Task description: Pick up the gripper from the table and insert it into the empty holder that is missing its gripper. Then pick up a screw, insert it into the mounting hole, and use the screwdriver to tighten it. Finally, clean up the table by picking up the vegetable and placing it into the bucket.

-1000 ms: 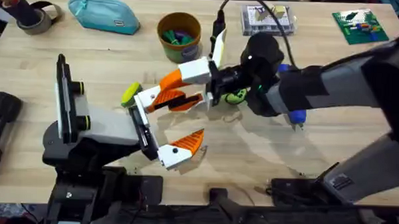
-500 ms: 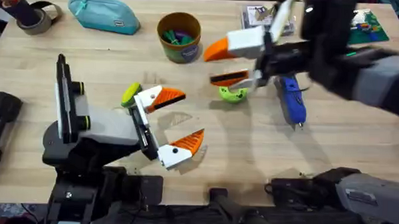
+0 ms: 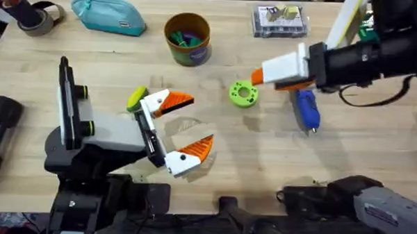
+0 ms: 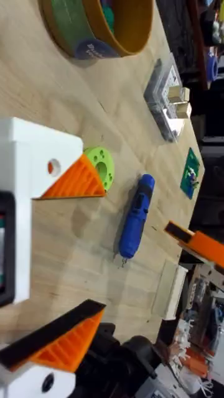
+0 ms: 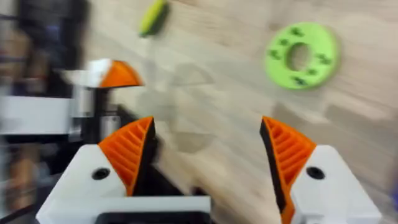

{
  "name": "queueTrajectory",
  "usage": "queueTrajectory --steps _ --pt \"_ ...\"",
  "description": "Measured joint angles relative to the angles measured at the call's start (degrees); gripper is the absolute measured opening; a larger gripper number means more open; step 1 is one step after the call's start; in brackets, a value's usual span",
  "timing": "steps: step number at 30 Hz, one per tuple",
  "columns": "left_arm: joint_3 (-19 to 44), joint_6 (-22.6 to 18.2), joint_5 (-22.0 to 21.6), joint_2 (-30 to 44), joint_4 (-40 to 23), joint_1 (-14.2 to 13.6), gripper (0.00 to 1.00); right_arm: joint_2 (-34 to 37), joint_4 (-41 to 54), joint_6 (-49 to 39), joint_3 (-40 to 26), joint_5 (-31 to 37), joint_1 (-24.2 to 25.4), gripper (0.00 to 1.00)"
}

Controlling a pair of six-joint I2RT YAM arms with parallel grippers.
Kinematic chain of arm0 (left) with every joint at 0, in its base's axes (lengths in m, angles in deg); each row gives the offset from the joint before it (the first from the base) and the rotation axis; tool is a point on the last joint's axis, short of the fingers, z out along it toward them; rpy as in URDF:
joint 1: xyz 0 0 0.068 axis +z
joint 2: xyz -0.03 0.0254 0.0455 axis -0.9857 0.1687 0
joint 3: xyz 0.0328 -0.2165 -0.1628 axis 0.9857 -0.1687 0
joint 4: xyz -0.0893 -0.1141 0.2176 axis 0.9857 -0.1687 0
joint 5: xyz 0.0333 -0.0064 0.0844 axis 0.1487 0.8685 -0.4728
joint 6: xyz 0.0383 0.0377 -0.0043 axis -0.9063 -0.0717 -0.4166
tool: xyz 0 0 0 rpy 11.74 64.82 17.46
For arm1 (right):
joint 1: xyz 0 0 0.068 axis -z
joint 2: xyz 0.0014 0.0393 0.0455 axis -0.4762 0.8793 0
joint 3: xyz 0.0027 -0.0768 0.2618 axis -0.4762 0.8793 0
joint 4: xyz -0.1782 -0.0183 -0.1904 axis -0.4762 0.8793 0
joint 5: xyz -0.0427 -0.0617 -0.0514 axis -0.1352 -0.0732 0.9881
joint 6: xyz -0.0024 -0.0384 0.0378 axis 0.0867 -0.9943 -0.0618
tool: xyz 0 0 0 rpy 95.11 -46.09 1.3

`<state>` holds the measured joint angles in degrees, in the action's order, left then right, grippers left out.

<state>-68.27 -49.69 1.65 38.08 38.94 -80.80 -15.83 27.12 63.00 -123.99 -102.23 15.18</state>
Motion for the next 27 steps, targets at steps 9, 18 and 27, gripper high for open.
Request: queueTrajectory --steps 9,18,27 --pt "0.0 0.0 0.0 0.0 0.0 0.0 0.988 -0.9 4.6 -3.6 -0.3 21.8 -7.2 0.997" --pt "0.0 0.0 0.0 0.0 0.0 0.0 0.988 5.0 3.5 -4.1 -0.3 29.4 -11.3 0.998" --pt "0.0 0.0 0.0 0.0 0.0 0.0 0.988 10.7 -0.1 -4.2 -0.3 30.0 -11.5 0.998"
